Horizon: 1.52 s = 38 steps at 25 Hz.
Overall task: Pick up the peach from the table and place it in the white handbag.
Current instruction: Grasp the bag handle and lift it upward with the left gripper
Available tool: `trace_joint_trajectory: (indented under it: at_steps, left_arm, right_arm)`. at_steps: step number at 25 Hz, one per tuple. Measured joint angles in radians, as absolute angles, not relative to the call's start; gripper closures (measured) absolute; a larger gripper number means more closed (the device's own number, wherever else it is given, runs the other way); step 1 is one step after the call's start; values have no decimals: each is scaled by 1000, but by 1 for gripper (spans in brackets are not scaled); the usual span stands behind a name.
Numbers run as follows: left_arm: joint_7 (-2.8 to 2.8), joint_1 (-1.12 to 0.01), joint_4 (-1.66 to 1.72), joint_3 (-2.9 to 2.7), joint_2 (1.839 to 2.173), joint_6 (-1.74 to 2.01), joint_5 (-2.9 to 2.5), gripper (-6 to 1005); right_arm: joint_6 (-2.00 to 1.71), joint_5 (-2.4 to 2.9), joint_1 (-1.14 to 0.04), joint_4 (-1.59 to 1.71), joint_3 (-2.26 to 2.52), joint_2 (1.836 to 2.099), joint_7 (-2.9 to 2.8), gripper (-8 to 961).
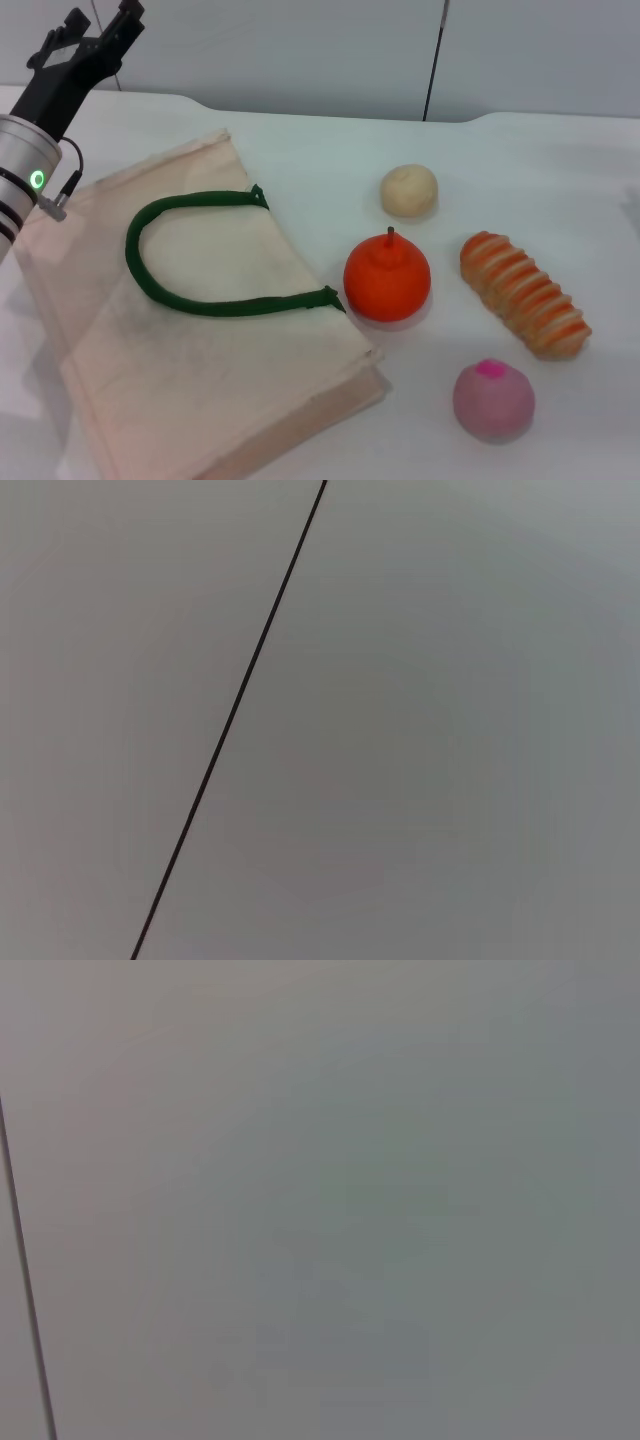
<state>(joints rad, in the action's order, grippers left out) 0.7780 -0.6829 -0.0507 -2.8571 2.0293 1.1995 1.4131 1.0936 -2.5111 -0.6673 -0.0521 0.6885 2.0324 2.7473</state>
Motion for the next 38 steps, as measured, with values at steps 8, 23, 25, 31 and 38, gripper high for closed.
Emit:
trace_joint_trajectory:
  at_steps: [8,23,25,31,38]
  left_arm:
    - [783,-683,-51,-2855,2029,1200,1415,118]
    - [1147,-736,-179,-2861,2013,1065,1187,138]
    - [1288,-763,-262,-2862,2007,1107,1060,140]
    - [1622,-841,-483,-2862,1963,1272,726,148]
    - [1796,-890,-711,-2863,1945,1454,512,158]
  right_arm:
    - [1094,-2511,-668,-54,687,2032,2747,63]
    - [1092,-2511,-662,-52,687,2032,2747,70]
    - [1080,-2511,-661,-51,687,2032,2747,71]
    - [1070,-2511,-661,-49,687,2031,2747,74]
    - [1069,-2511,-661,-49,687,2031,2747,77]
